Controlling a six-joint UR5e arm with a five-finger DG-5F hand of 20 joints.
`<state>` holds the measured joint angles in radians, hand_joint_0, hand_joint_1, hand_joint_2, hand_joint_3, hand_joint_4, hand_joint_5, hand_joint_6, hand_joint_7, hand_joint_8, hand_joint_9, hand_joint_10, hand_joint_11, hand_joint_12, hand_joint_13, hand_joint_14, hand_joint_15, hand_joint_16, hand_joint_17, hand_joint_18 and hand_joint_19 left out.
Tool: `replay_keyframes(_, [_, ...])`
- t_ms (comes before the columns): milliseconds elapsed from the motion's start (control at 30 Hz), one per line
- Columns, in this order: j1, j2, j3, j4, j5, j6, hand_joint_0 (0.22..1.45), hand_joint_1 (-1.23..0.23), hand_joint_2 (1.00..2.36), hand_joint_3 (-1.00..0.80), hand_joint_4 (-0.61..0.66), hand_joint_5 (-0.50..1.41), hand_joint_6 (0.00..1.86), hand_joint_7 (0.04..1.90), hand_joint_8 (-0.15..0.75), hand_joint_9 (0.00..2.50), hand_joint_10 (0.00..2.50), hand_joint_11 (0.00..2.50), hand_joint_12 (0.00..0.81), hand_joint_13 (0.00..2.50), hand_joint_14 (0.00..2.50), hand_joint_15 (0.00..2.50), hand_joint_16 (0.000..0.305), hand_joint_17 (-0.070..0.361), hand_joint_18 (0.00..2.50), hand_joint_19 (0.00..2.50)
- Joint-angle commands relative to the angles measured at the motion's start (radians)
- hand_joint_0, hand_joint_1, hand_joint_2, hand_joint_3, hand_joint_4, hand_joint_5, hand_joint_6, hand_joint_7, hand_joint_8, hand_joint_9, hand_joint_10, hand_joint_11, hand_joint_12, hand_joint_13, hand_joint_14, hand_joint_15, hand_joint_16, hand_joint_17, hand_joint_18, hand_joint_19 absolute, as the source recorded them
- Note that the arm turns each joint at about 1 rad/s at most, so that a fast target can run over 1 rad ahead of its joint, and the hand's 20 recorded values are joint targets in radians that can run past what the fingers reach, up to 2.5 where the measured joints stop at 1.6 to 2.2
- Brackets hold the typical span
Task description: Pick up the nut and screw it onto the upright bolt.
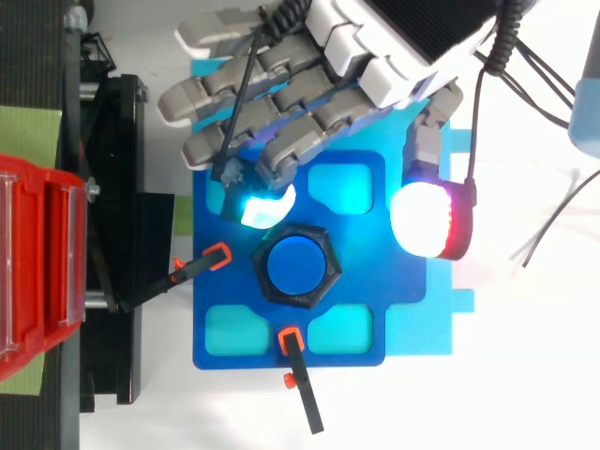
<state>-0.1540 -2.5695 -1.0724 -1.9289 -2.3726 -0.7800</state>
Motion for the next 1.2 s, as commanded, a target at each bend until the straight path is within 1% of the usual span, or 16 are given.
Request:
replay_keyframes(0, [-0.001, 0.000, 0.003, 0.002, -0.010, 0.004, 0.47, -0.10, 1.00, -0.50, 0.20, -0.03, 0.66, 1.18, 0.274, 0.64, 0.00, 0.00, 0.293, 0.25, 0.00, 0.00, 0.034, 0.077, 0.00, 0.00])
replay_keyframes(100, [0.001, 0.000, 0.003, 0.002, -0.008, 0.001, 0.47, -0.13, 1.00, -0.50, 0.18, -0.02, 0.66, 1.19, 0.274, 0.73, 0.00, 0.00, 0.280, 0.32, 0.00, 0.00, 0.031, 0.069, 0.00, 0.00])
replay_keyframes(133, [-0.002, 0.000, 0.002, 0.002, -0.010, 0.004, 0.48, -0.14, 1.00, -0.50, 0.15, -0.01, 0.67, 1.16, 0.274, 0.81, 0.00, 0.00, 0.269, 0.39, 0.00, 0.00, 0.027, 0.060, 0.04, 0.00])
replay_keyframes(200, [-0.004, 0.000, 0.003, 0.002, -0.010, 0.004, 0.48, -0.16, 1.00, -0.50, 0.13, 0.00, 0.67, 1.16, 0.268, 0.88, 0.00, 0.00, 0.252, 0.45, 0.00, 0.00, 0.024, 0.055, 0.09, 0.00])
replay_keyframes(233, [-0.004, 0.000, 0.003, 0.002, -0.010, 0.004, 0.49, -0.17, 1.00, -0.50, 0.10, 0.02, 0.65, 1.19, 0.273, 0.98, 0.00, 0.00, 0.232, 0.52, 0.00, 0.00, 0.021, 0.046, 0.19, 0.00])
replay_keyframes(300, [-0.004, 0.000, 0.009, 0.002, -0.010, 0.004, 0.49, -0.19, 1.00, -0.50, 0.09, 0.03, 0.65, 1.20, 0.268, 1.05, 0.00, 0.00, 0.216, 0.57, 0.00, 0.00, 0.019, 0.042, 0.25, 0.00])
replay_keyframes(333, [-0.004, 0.000, 0.012, 0.004, -0.010, 0.004, 0.49, -0.19, 1.00, -0.50, 0.10, 0.03, 0.60, 1.29, 0.266, 1.04, 0.00, 0.00, 0.214, 0.57, 0.00, 0.00, 0.018, 0.041, 0.25, 0.00])
replay_keyframes(367, [-0.002, 0.000, 0.014, 0.002, -0.010, 0.004, 0.49, -0.18, 1.00, -0.50, 0.13, 0.02, 0.54, 1.40, 0.268, 1.00, 0.00, 0.00, 0.228, 0.53, 0.00, 0.00, 0.020, 0.045, 0.21, 0.00])
replay_keyframes(400, [-0.002, 0.000, 0.014, 0.004, -0.010, 0.004, 0.48, -0.17, 1.00, -0.50, 0.16, 0.02, 0.51, 1.46, 0.271, 0.97, 0.00, 0.00, 0.238, 0.52, 0.00, 0.00, 0.021, 0.048, 0.19, 0.00])
replay_keyframes(467, [-0.001, 0.000, 0.015, 0.004, -0.010, 0.004, 0.47, -0.13, 1.00, -0.50, 0.23, -0.04, 0.50, 1.24, 0.257, 0.84, 0.00, 0.00, 0.265, 0.40, 0.00, 0.00, 0.028, 0.064, 0.06, 0.00])
replay_keyframes(533, [0.001, 0.000, 0.015, 0.005, -0.010, 0.004, 0.47, -0.11, 1.00, -0.50, 0.27, -0.08, 0.50, 1.11, 0.252, 0.74, 0.00, 0.00, 0.281, 0.37, 0.00, 0.00, 0.030, 0.067, 0.01, 0.00])
replay_keyframes(567, [0.001, 0.000, 0.015, 0.005, -0.010, 0.004, 0.46, -0.10, 1.00, -0.50, 0.28, -0.10, 0.50, 0.99, 0.244, 0.67, 0.00, 0.00, 0.296, 0.30, 0.00, 0.00, 0.032, 0.072, 0.00, 0.00])
replay_keyframes(667, [0.004, 0.000, 0.017, 0.011, -0.010, 0.004, 0.45, -0.08, 1.00, -0.50, 0.24, -0.14, 0.50, 0.82, 0.234, 0.55, 0.00, 0.00, 0.310, 0.21, 0.00, 0.00, 0.037, 0.082, 0.00, 0.00])
replay_keyframes(833, [0.004, 0.000, 0.019, 0.016, -0.010, 0.004, 0.44, -0.07, 1.00, -0.50, 0.20, -0.18, 0.50, 0.69, 0.221, 0.44, 0.00, 0.00, 0.320, 0.13, 0.00, 0.00, 0.040, 0.091, 0.00, 0.00])
replay_keyframes(1033, [0.004, 0.000, 0.014, 0.016, -0.008, 0.001, 0.43, -0.06, 1.00, -0.50, 0.18, -0.19, 0.50, 0.65, 0.213, 0.38, 0.00, 0.00, 0.327, 0.09, 0.00, 0.00, 0.042, 0.095, 0.00, 0.00])
replay_keyframes(1167, [0.008, -0.001, 0.003, 0.016, -0.005, -0.005, 0.43, -0.06, 1.00, -0.50, 0.18, -0.19, 0.50, 0.65, 0.214, 0.37, 0.00, 0.00, 0.327, 0.08, 0.00, 0.00, 0.043, 0.097, 0.00, 0.00])
